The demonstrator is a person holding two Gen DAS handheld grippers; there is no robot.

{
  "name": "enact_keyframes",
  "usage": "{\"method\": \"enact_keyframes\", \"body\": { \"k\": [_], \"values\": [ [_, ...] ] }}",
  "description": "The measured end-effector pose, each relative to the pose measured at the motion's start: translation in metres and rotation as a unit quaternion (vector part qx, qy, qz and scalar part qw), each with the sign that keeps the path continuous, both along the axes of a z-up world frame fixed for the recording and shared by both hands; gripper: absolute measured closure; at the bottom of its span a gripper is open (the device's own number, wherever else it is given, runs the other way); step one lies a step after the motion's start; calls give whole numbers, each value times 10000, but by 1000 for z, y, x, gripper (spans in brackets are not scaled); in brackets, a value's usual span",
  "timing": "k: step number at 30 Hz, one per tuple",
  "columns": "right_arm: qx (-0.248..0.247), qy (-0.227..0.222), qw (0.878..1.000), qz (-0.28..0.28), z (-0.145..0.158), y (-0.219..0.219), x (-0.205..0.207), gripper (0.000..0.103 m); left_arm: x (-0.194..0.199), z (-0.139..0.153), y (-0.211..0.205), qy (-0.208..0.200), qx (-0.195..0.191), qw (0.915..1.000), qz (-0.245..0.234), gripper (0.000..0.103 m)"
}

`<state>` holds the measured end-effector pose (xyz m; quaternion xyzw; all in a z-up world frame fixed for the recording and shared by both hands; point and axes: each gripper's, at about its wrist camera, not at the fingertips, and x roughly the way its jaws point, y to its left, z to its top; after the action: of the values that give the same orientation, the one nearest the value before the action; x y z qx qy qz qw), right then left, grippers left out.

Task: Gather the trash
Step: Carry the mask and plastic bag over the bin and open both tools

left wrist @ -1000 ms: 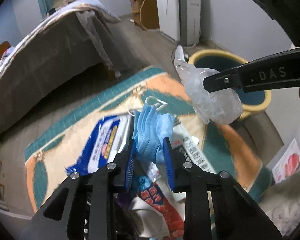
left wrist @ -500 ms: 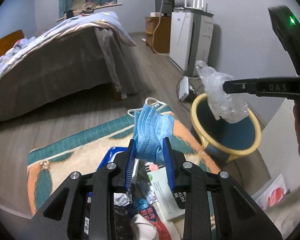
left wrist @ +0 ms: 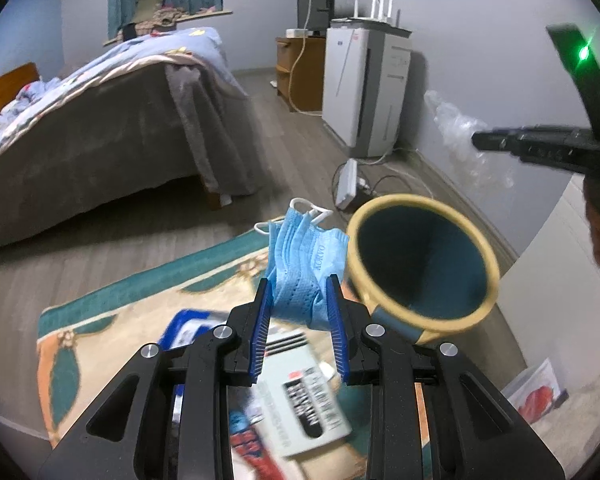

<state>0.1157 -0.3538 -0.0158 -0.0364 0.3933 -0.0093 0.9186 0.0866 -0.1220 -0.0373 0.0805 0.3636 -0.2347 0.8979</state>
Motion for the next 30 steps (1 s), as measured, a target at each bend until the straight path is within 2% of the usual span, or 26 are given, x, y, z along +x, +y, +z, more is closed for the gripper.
{"method": "enact_keyframes", "body": {
  "k": [5, 12, 14, 18, 23, 30],
  "values": [
    [-11, 87, 9998, -154, -12, -20, 2, 85, 2, 4, -29, -90, -28, 9998, -159, 74],
    [188, 228, 9988, -390, -25, -38, -1, 85, 13, 7, -76, 19, -202, 9988, -450, 74],
    [279, 284, 9982, -450, -30, -44, -1, 85, 12, -1, -89, 111, -218, 9979, -603, 74],
    [491, 462, 9957, -633, -42, -53, 5, 85, 11, -28, -115, 406, -3, 9951, -899, 74],
    [816, 797, 9892, -915, -63, -66, 11, 85, 14, -57, -131, 646, 198, 9929, -974, 74],
    [1152, 928, 9829, -1099, -78, -78, 13, 85, 23, -68, -141, 549, 343, 9928, -1006, 72]
  ]
}}
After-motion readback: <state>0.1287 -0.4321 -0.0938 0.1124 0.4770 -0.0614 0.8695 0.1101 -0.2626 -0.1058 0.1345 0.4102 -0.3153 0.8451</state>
